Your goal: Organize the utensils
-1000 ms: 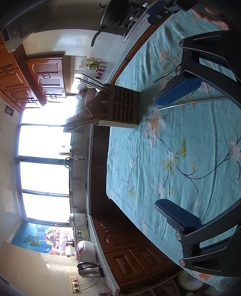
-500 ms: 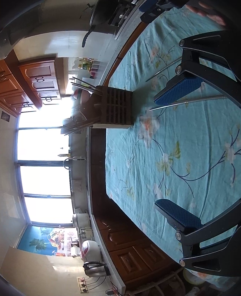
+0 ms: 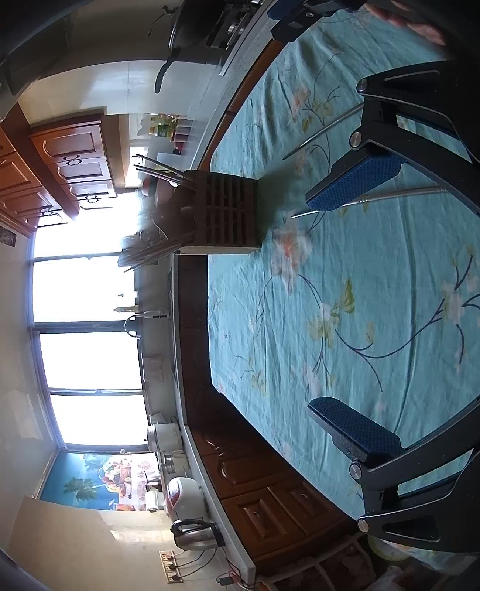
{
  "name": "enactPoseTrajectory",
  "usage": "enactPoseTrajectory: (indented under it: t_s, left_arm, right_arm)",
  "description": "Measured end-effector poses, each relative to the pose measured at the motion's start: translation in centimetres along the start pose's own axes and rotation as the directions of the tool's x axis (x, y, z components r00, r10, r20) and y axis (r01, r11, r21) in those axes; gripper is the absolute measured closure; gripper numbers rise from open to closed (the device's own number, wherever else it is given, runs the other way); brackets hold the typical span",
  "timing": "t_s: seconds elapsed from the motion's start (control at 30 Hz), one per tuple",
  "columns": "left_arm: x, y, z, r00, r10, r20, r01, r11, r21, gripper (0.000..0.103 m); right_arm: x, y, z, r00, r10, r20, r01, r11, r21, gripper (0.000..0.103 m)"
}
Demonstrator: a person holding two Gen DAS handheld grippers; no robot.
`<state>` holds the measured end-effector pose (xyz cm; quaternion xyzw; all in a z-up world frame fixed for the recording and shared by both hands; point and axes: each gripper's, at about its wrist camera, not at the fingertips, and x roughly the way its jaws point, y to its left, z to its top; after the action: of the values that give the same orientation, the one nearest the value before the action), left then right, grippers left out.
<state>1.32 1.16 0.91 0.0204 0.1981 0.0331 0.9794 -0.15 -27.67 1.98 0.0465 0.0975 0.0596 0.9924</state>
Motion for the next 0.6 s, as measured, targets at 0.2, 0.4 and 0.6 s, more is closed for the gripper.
enactPoseTrajectory:
  t_s: [0.2, 0.4, 0.6]
  left_arm:
    - [-0.01, 0.07, -0.12, 1.000, 0.016, 0.004, -0.016, 1.000, -0.004, 0.000]
    - [-0.01, 0.12, -0.22, 1.000, 0.013, -0.002, -0.013, 1.000, 0.000, 0.000]
    - [-0.08, 0.01, -0.32, 1.000, 0.020, 0.001, -0.020, 1.000, 0.006, 0.000]
  right_arm:
    - [0.11, 0.13, -0.07, 1.000, 0.005, -0.002, -0.005, 1.000, -0.004, 0.000]
    - [0.15, 0.14, -0.15, 1.000, 0.007, -0.003, -0.007, 1.000, -0.001, 0.000]
    - [0.18, 0.09, -0.17, 1.000, 0.008, -0.003, -0.008, 1.000, 0.001, 0.000]
